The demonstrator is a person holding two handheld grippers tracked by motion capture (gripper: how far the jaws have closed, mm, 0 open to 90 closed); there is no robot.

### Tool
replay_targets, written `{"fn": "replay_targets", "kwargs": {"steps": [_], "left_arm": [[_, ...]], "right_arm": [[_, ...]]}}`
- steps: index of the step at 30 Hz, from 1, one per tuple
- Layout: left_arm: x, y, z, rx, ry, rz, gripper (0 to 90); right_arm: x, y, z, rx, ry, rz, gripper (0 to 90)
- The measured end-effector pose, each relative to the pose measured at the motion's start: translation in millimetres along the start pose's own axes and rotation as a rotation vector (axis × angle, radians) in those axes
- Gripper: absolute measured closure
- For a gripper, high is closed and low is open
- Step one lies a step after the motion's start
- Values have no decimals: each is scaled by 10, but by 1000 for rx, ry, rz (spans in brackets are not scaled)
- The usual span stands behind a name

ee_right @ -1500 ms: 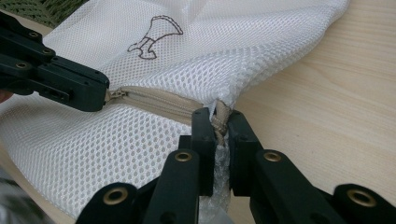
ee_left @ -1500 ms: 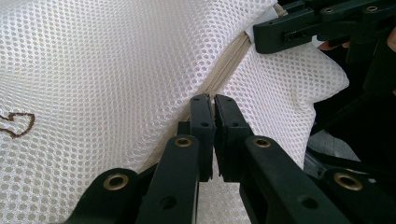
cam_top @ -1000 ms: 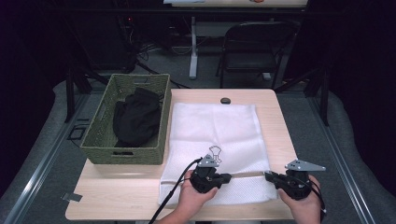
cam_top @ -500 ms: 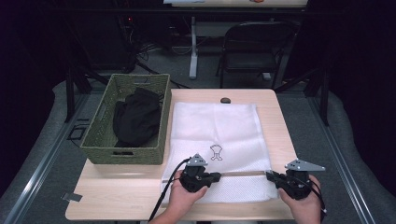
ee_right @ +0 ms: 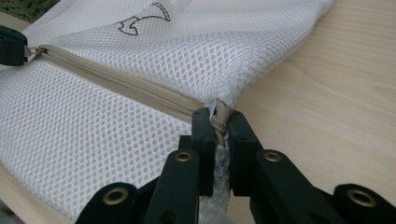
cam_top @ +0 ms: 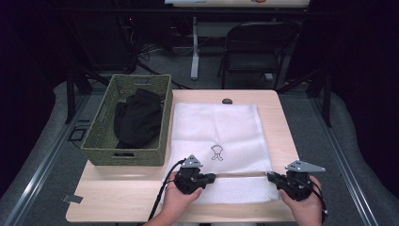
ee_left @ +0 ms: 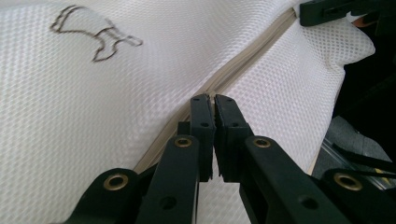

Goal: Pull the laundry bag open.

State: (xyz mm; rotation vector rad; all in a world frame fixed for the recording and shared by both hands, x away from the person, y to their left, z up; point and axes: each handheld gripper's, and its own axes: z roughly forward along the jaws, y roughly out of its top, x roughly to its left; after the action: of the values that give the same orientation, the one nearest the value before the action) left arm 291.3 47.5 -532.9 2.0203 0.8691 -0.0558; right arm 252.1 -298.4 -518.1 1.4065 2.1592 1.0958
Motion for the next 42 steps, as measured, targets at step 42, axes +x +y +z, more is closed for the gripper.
{"fn": "replay_targets", "kwargs": {"steps": [42], "left_arm": [[321,-271,-404,-9,51,-36,874]], "right_arm": [[-49,-22,39,7,33,30,835]]}}
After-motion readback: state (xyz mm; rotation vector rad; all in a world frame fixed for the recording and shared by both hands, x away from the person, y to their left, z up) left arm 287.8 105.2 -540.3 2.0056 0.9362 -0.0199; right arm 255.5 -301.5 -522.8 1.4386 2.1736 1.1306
